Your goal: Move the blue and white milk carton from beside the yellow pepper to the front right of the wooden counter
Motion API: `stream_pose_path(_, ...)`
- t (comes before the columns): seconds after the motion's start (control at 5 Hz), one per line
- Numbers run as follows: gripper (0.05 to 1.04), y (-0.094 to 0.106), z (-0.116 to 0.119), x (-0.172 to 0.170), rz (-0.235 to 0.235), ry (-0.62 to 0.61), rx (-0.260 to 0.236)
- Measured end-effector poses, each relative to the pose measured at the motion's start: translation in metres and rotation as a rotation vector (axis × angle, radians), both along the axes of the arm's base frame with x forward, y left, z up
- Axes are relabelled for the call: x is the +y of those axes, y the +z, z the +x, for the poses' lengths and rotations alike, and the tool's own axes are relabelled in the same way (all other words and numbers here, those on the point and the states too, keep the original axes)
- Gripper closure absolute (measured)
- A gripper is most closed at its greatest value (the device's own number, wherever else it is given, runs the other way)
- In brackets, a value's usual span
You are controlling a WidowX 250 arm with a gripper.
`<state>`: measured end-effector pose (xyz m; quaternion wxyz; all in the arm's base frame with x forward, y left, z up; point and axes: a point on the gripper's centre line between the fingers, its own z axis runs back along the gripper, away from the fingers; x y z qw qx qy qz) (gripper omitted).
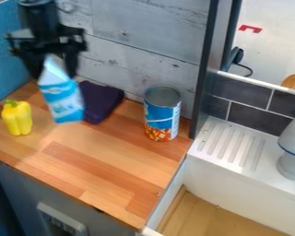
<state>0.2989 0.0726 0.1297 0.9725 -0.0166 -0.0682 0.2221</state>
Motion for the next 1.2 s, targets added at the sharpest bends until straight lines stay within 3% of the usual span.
stream_pose_path(0.4, 0.274, -0.003, -0.014, -0.067, 0.062, -0.200, -0.015)
stream_pose_path(0.6, 0.274, -0.009, -0.014, -0.076, 0.075, -0.207, -0.031)
stream_pose_path(0.8, 0.274, -0.016, -0.013, -0.083, 0.029, -0.257, -0.058)
stream_pose_path(1.2, 0.274, -0.064, -0.017, -0.084, 0.032, -0.290, -0.018)
